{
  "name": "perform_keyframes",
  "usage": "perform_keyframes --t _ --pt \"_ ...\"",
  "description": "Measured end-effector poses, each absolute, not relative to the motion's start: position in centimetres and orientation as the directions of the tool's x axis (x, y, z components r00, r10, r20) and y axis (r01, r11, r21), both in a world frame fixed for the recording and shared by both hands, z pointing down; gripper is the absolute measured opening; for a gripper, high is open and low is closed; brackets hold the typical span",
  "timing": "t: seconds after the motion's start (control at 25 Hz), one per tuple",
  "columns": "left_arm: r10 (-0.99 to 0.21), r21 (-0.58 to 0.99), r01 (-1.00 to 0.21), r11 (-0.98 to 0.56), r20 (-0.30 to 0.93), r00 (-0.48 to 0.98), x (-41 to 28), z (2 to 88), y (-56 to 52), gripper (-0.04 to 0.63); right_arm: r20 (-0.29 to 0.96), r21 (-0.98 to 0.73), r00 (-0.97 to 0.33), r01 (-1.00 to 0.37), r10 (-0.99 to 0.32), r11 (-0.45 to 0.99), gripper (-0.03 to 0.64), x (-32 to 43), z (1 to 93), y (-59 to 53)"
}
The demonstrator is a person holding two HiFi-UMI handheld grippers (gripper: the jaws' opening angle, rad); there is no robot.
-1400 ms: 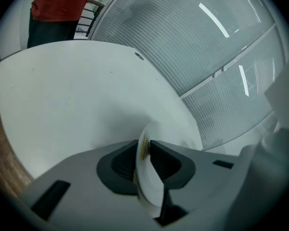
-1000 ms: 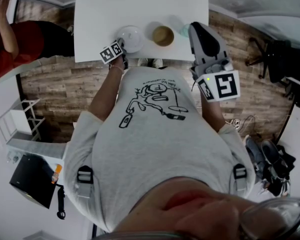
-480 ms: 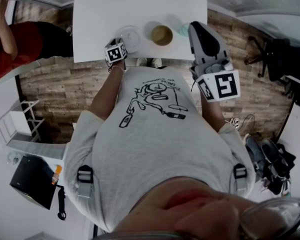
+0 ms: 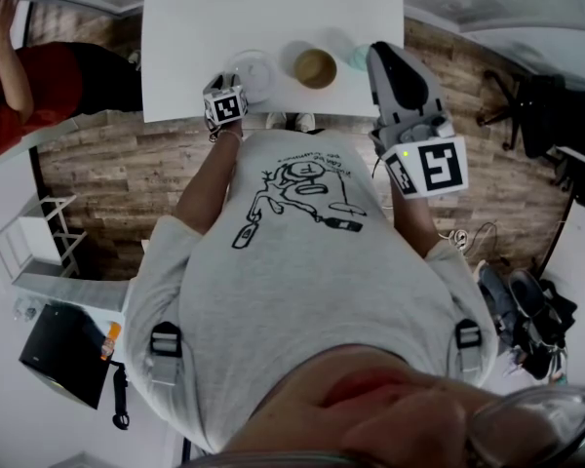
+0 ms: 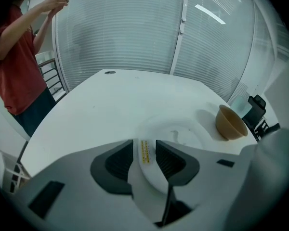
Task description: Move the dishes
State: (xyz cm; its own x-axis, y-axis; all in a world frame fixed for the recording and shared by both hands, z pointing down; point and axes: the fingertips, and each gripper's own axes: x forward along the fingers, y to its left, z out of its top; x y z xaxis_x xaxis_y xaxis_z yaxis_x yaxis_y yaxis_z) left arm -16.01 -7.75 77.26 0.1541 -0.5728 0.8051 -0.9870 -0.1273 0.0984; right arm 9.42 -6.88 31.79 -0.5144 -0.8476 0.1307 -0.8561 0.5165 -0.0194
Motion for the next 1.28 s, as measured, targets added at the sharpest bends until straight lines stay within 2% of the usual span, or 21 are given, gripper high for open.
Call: perform_keyframes --t 0.6,0.8,1.28 --pt "-0.660 0.100 -0.987 -0.125 0.734 0.158 -17.0 74.0 -8.4 0.147 0.128 -0.014 -0.522 -0.851 -0.844 0.524 0.049 8.8 31.9 -7.1" --pt "-0.699 0.161 -0.978 -0.132 0.685 0.207 -15.9 70.4 -8.9 0.146 0.124 -0.012 -0.520 -0.853 -0.845 0.522 0.049 9.1 31.9 -6.8" --pt "-0.816 0.278 -0.928 -0.247 0.456 0.354 -12.5 56.9 -10.8 0.144 0.112 -0.002 -0.521 -0.852 -0.846 0.524 0.049 8.7 31.8 -6.5"
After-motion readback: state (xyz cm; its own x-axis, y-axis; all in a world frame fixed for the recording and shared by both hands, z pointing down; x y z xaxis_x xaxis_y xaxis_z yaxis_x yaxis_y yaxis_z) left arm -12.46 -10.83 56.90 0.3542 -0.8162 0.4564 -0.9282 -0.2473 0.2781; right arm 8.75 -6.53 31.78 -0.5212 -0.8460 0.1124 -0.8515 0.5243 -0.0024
